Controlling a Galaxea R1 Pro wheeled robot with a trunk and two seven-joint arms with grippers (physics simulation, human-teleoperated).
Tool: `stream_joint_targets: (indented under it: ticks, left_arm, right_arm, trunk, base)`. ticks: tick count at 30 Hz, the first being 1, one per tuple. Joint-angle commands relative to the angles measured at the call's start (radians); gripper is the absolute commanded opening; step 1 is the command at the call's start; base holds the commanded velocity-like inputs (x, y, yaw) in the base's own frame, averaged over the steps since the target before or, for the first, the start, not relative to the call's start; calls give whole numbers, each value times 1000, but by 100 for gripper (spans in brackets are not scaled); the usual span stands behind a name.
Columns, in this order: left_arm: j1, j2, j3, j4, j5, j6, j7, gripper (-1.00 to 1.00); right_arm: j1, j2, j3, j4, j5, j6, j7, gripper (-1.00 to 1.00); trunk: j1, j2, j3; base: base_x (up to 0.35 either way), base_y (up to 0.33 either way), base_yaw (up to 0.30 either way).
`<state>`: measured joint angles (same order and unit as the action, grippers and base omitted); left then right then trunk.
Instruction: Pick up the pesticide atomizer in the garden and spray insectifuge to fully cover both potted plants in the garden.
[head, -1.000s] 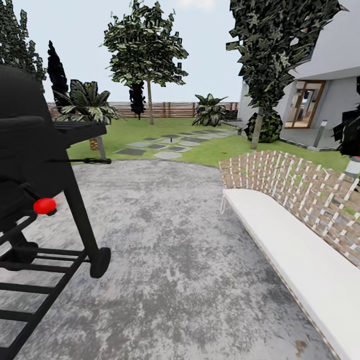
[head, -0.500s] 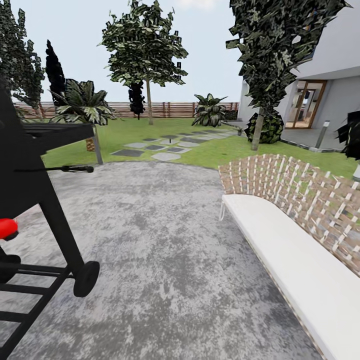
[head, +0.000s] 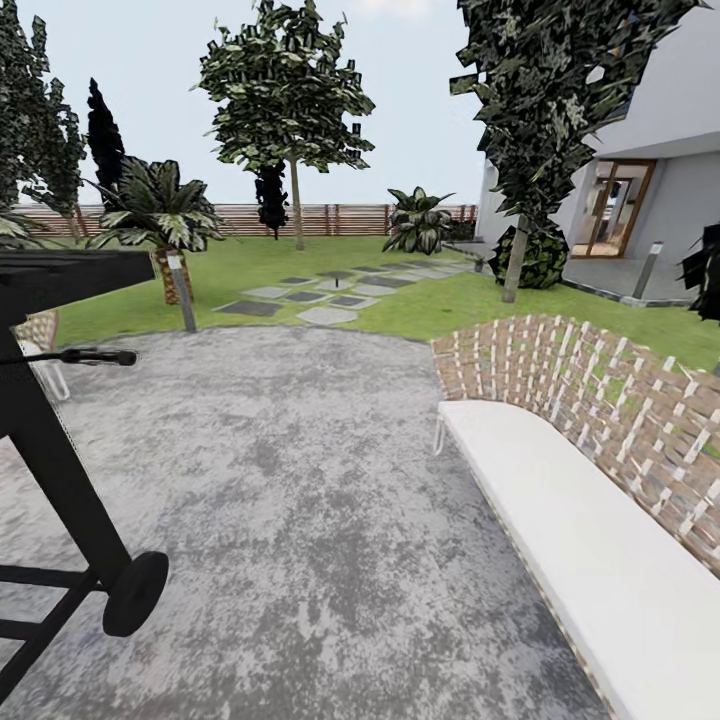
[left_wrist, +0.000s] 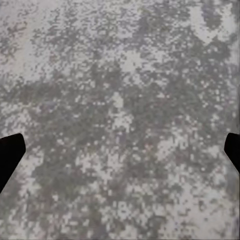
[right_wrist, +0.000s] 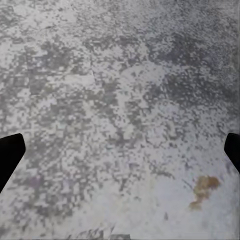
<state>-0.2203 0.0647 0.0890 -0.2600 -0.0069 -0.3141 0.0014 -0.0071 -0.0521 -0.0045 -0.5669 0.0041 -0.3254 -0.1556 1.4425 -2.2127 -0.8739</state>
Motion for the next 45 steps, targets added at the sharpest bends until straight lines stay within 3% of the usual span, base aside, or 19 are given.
stream_joint_targets:
  ticks: [1,18,34,45]
  left_arm:
    - [-1,0,3,1,-1,-3,0,100]
    - [-1,0,3,1,1,-3,0,100]
    - [-1,0,3,1,2,-3,0,100]
    - [-1,0,3,1,2,-3,0,100]
  right_arm:
    - [-1,0,0,1,0,-3,-2,100]
    - [-1,2,1,1,1,-3,-2,100]
    - [-1,6,1,1,2,-3,-2,100]
    - [-1,6,1,1,2,-3,-2,100]
  trunk:
    - [0,0,-1]
    - [0,0,-1]
    - [0,0,-1]
    - [0,0,-1]
  base:
    - [308,-142,0]
    - [320,-102,8]
    - [339,-2,245]
    - [339,0,22]
